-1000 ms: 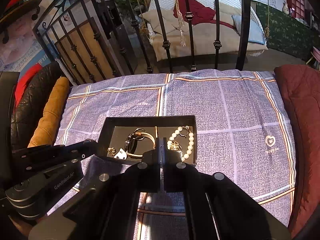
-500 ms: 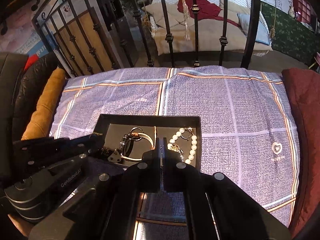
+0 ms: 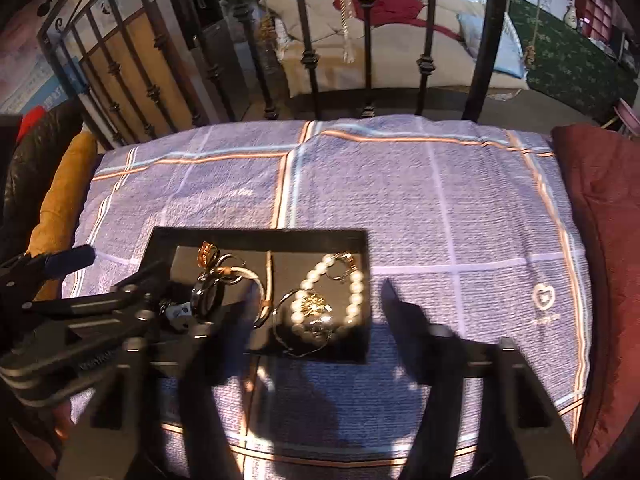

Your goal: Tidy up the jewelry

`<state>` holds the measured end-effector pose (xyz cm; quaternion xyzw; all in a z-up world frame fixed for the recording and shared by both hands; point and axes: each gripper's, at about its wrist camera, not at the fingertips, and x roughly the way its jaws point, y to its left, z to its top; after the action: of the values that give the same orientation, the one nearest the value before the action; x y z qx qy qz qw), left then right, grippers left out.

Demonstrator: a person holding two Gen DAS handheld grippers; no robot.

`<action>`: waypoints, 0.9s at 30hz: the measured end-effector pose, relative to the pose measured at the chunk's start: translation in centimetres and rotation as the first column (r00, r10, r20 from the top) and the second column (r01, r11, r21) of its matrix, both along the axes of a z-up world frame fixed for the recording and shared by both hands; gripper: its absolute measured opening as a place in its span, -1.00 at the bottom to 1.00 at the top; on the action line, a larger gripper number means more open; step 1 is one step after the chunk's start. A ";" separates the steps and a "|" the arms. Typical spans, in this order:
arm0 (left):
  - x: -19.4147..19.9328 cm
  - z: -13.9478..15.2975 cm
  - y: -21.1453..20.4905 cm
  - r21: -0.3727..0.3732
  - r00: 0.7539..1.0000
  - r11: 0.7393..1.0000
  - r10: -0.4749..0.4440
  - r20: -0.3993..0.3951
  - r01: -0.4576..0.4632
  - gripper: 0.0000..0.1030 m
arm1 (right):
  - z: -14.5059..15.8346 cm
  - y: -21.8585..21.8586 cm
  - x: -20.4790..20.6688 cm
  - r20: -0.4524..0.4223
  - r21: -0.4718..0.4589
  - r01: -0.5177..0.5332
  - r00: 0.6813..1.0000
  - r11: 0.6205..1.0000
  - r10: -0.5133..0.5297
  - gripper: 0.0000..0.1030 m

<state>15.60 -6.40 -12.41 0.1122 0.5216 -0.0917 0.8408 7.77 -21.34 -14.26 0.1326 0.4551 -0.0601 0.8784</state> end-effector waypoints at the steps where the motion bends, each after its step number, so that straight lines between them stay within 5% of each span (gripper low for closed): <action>1: 0.1 0.2 0.6 -0.039 1.000 0.999 0.012 -0.014 -0.013 0.82 | 0.3 -0.3 -0.3 0.008 0.006 0.003 1.000 1.000 -0.003 0.43; 7: -1.4 2.2 2.4 -0.100 0.999 0.994 0.032 -0.002 -0.032 0.87 | 1.9 -0.2 -2.2 -0.011 -0.037 0.010 1.000 0.999 -0.010 0.46; 11: -2.5 3.0 3.0 -0.020 0.998 0.998 0.066 -0.009 -0.067 0.87 | 2.7 0.4 -3.4 -0.012 -0.058 0.030 0.999 0.998 -0.031 0.49; 17: -3.7 3.9 4.4 -0.064 0.998 0.996 0.069 0.003 -0.069 0.87 | 2.9 1.4 -4.4 -0.009 -0.060 0.027 1.000 0.998 -0.028 0.49; 27: -4.8 4.0 4.6 0.006 0.998 0.999 0.050 0.039 -0.051 0.87 | 3.1 1.4 -4.9 -0.008 -0.068 0.054 0.998 0.996 -0.055 0.49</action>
<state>10.76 -1.85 -8.39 0.1038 0.5083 -0.0664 0.8523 2.87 -19.90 -11.13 0.1150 0.4535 -0.1000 0.8781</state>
